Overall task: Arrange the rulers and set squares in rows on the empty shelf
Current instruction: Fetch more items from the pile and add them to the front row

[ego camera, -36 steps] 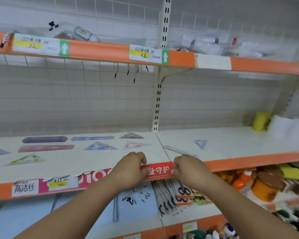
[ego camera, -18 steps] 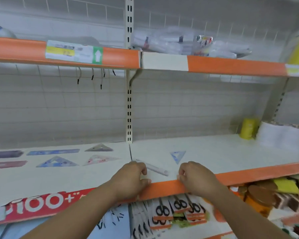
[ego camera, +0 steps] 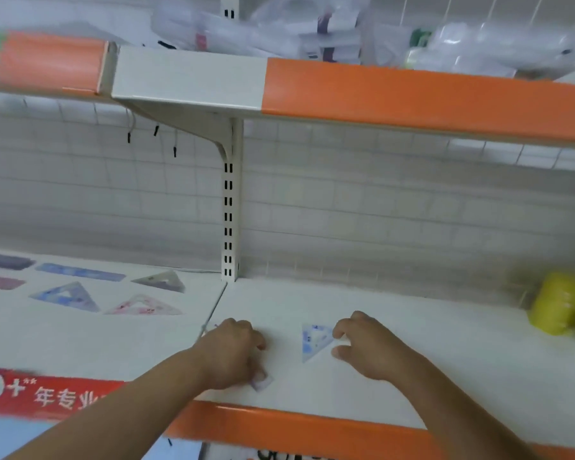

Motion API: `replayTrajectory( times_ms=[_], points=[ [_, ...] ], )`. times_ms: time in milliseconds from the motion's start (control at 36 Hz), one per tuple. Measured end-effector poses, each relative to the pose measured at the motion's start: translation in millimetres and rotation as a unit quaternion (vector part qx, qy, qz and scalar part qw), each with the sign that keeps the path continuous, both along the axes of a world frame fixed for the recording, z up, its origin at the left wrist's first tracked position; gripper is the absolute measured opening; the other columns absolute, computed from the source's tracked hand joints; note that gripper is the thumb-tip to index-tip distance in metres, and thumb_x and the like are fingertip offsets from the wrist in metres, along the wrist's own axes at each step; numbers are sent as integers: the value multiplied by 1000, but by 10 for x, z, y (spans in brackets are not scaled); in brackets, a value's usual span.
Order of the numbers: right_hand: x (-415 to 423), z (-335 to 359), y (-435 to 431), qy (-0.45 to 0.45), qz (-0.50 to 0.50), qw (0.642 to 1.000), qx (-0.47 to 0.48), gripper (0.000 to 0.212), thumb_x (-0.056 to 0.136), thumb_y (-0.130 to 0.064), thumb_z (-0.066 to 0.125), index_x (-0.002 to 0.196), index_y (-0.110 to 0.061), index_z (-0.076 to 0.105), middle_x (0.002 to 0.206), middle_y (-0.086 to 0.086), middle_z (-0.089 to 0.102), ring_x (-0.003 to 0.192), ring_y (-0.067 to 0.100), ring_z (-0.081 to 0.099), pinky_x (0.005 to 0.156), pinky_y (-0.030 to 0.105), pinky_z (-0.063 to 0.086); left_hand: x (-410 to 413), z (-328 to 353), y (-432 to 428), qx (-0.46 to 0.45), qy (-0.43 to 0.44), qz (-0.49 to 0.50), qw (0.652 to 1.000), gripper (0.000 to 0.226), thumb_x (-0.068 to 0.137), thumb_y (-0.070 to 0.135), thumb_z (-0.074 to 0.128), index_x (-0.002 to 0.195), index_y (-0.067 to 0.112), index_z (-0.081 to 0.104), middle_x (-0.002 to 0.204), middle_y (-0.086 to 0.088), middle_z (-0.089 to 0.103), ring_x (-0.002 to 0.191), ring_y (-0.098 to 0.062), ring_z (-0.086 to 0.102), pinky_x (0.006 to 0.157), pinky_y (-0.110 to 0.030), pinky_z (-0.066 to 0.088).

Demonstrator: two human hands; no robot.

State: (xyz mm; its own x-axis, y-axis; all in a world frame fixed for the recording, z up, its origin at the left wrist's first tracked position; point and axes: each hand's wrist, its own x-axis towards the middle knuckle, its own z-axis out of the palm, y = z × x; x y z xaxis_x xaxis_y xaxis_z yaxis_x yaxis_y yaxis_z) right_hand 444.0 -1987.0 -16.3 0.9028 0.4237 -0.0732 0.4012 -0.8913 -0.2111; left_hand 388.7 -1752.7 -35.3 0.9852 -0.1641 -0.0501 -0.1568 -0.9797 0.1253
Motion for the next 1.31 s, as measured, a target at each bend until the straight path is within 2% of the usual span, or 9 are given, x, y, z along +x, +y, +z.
replayTrajectory(
  times_ms=[139, 250, 417, 583, 778, 1000, 1083, 1222, 1306],
  points=[
    [229, -117, 104, 27, 43, 999, 11, 35, 92, -36, 57, 123, -22, 54, 109, -4, 37, 117, 18, 42, 95, 29, 39, 109, 14, 52, 17, 41, -5, 999, 48, 82, 32, 67, 128, 23, 57, 128, -2, 53, 116, -21, 50, 95, -32, 45],
    [335, -166, 168, 52, 59, 996, 44, 41, 90, -36, 58, 129, -26, 51, 115, -6, 37, 123, 15, 35, 97, 24, 33, 173, 48, 146, -10, 70, -18, 997, 55, 71, 40, 79, 120, 24, 59, 112, 3, 51, 104, -14, 50, 91, -28, 46],
    [424, -189, 172, 67, 73, 995, 32, 35, 90, -33, 59, 124, -29, 54, 122, -3, 39, 122, 15, 31, 100, 26, 33, 208, 6, 214, -50, 61, -40, 996, 36, 78, 31, 75, 110, 24, 60, 92, 12, 40, 100, -11, 44, 87, -20, 41],
    [489, -197, 173, 63, 81, 994, 24, 9, 91, -33, 59, 96, -31, 53, 119, -4, 39, 120, 15, 32, 102, 30, 36, 213, -88, 157, -68, 6, -19, 998, 27, 85, 36, 68, 106, 20, 63, 104, 2, 41, 92, -11, 45, 82, -15, 38],
    [520, -189, 171, 76, 88, 993, 33, 11, 91, -33, 60, 97, -32, 51, 123, -6, 38, 120, 13, 33, 102, 27, 35, 182, 82, 345, -91, 109, -17, 990, 46, 84, 22, 72, 127, 25, 56, 106, 10, 41, 99, -8, 48, 97, -25, 44],
    [516, -182, 183, 74, 83, 993, 25, 9, 91, -32, 59, 91, -33, 50, 122, -2, 40, 120, 14, 34, 99, 25, 34, 185, -43, 330, -23, 72, -11, 997, 36, 83, 38, 69, 114, 26, 55, 109, 5, 36, 112, -18, 38, 99, -30, 39],
    [502, -157, 195, 82, 79, 993, 11, 16, 92, -32, 58, 81, -33, 47, 125, 0, 38, 121, 16, 35, 100, 24, 34, 181, -70, 325, -13, 60, 5, 998, 37, 83, 42, 67, 112, 24, 52, 108, 5, 37, 108, -18, 38, 97, -31, 40],
    [489, -165, 195, 71, 76, 995, 2, 14, 94, -31, 53, 102, -20, 51, 128, 2, 34, 122, 18, 33, 99, 26, 34, 173, -106, 301, 4, 1, 7, 1000, 33, 87, 42, 63, 109, 21, 50, 100, 6, 41, 94, -14, 41, 84, -26, 39],
    [460, -176, 203, 64, 70, 996, -4, 20, 95, -33, 50, 109, -19, 49, 127, 3, 35, 122, 18, 32, 100, 29, 36, 155, -118, 270, 10, -18, 9, 1000, 32, 90, 41, 58, 113, 20, 48, 98, 6, 42, 102, -19, 50, 79, -25, 38]
  ],
)
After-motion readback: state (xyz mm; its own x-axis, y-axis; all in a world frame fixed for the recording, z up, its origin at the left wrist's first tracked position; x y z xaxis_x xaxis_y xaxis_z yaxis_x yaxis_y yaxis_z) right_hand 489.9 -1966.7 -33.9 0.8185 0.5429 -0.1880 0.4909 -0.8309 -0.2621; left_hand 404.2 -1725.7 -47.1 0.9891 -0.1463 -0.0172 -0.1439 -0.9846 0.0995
